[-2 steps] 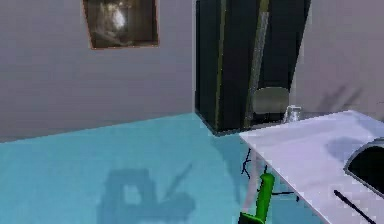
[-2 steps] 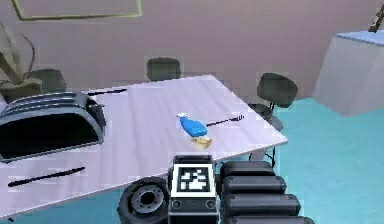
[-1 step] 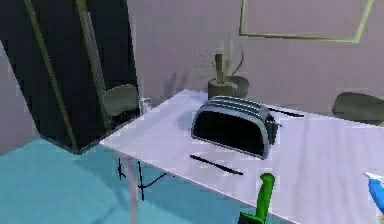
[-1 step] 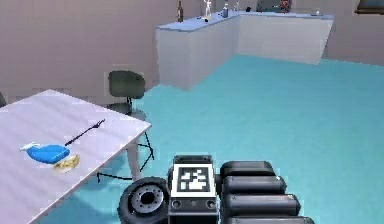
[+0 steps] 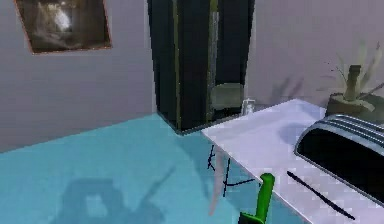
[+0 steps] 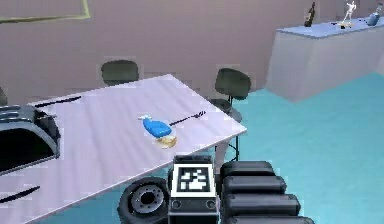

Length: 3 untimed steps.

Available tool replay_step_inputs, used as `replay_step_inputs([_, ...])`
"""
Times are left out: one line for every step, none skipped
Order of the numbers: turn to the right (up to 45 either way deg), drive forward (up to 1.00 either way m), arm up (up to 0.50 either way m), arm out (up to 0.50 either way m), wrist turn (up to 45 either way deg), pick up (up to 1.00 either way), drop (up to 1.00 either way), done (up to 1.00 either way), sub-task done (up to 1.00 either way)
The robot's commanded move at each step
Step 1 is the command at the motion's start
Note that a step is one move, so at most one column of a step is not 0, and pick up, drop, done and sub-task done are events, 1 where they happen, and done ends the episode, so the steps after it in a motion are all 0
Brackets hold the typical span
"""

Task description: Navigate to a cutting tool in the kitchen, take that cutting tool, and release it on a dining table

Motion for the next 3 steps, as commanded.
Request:
replay_step_inputs([21.0, 0.0, 0.0, 0.0, 0.0, 0.0, 0.0, 0.0, 0.0])
replay_step_inputs([-12.0, 0.0, 0.0, 0.0, 0.0, 0.0, 0.0, 0.0, 0.0])
replay_step_inputs([9.0, 0.0, 0.0, 0.0, 0.0, 0.0, 0.0, 0.0, 0.0])
